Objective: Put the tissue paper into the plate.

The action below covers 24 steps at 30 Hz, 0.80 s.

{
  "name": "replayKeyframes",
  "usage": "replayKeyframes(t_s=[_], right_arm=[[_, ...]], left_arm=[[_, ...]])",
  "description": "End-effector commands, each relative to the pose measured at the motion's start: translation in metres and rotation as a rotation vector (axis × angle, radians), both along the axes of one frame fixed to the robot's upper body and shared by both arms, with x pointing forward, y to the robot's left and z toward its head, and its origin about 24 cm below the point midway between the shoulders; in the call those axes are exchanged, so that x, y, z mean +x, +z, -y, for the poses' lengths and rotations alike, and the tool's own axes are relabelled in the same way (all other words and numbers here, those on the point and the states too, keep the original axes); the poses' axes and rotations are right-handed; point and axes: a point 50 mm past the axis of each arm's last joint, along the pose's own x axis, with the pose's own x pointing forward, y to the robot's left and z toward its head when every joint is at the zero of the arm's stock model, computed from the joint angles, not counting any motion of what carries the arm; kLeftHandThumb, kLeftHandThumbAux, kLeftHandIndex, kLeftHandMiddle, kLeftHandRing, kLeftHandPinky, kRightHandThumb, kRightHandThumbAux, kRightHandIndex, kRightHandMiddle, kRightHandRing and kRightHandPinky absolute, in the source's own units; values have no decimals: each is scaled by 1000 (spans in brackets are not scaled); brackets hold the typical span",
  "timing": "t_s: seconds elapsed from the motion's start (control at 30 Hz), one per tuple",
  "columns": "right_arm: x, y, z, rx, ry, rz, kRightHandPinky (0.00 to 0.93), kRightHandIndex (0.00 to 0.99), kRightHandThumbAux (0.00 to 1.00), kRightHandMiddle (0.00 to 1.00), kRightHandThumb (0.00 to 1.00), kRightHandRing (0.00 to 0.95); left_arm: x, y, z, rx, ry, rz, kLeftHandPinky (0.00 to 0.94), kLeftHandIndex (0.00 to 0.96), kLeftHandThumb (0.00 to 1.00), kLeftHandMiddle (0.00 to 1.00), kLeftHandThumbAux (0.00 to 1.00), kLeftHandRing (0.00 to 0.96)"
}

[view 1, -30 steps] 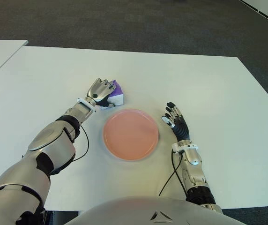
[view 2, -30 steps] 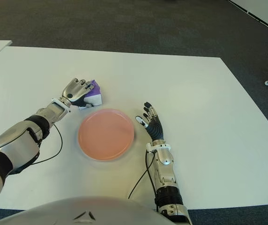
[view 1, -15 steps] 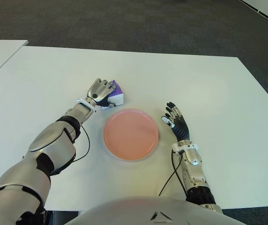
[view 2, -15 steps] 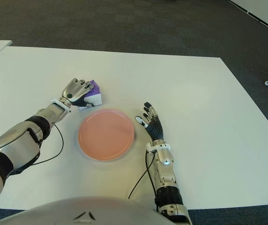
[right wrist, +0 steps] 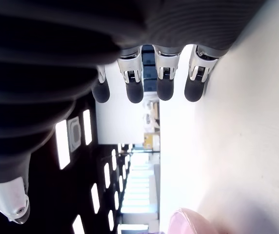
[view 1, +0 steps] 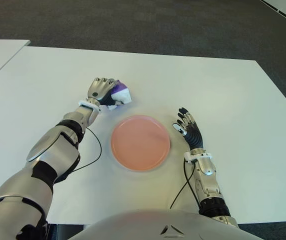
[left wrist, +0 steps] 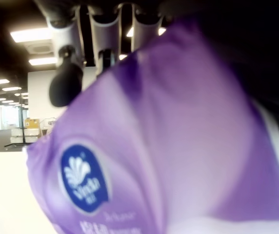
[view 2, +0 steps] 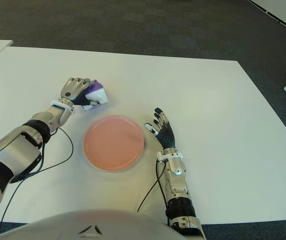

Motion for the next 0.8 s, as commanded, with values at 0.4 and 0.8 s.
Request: replayKeyframes(t_s=[0.4, 0.8], right_arm=[[-37, -56, 7, -4, -10, -306, 0, 0, 600, 0, 0, 0], [-36, -59, 8, 0, -20, -315, 0, 0, 578, 0, 0, 0]], left_arm=[[-18, 85, 42, -321, -519, 307, 814, 402, 850, 542, 668, 813], [-61, 91, 64, -350, -756, 226, 802, 400, 853, 537, 668, 826]])
